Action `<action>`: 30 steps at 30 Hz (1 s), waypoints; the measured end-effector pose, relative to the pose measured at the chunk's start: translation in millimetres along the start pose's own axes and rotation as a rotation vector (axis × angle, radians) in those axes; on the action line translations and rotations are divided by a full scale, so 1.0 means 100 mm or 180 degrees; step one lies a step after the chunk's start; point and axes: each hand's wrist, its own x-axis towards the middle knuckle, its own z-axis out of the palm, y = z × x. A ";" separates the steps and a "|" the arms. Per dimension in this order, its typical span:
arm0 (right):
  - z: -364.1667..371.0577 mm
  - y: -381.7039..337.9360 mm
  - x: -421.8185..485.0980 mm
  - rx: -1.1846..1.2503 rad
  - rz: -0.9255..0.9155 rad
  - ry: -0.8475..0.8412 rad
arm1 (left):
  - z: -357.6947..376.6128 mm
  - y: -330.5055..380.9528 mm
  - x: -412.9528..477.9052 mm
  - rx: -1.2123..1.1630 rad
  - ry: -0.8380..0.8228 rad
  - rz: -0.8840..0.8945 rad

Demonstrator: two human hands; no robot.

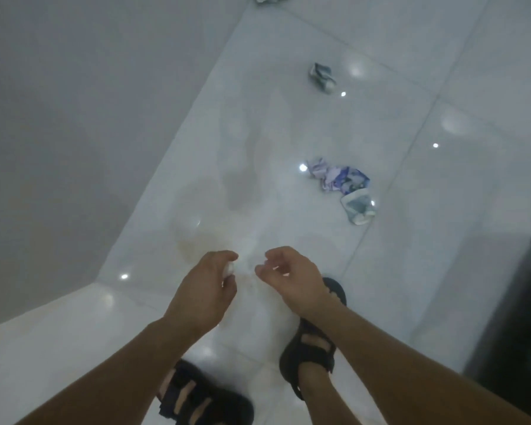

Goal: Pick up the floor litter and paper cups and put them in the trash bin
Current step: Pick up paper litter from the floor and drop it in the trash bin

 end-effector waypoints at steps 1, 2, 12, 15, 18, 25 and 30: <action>-0.20 0.13 0.08 -0.0448 -0.0028 0.0329 | 0.05 0.09 0.10 0.0076 -0.0048 -0.0063; -0.40 0.24 0.17 -0.0845 -0.0021 0.0648 | 0.11 0.17 0.20 0.0136 -0.0099 -0.0082; -1.52 0.94 1.22 -0.2366 0.0028 0.1660 | 0.92 0.65 1.22 0.0269 -0.0118 0.0174; -1.48 1.11 1.37 -0.2117 -0.0020 0.1590 | 1.06 0.56 1.31 0.0375 -0.0171 0.0218; -1.36 1.22 1.41 -0.1911 -0.0062 0.1650 | 1.08 0.46 1.31 0.0533 -0.0315 0.0280; -1.10 1.01 0.84 -0.1184 -0.0148 0.1540 | 0.73 0.84 1.20 0.0888 -0.0451 0.0366; -1.11 0.56 -0.05 -0.0767 -0.0139 0.1688 | 0.25 1.52 0.77 0.1077 -0.0615 0.0464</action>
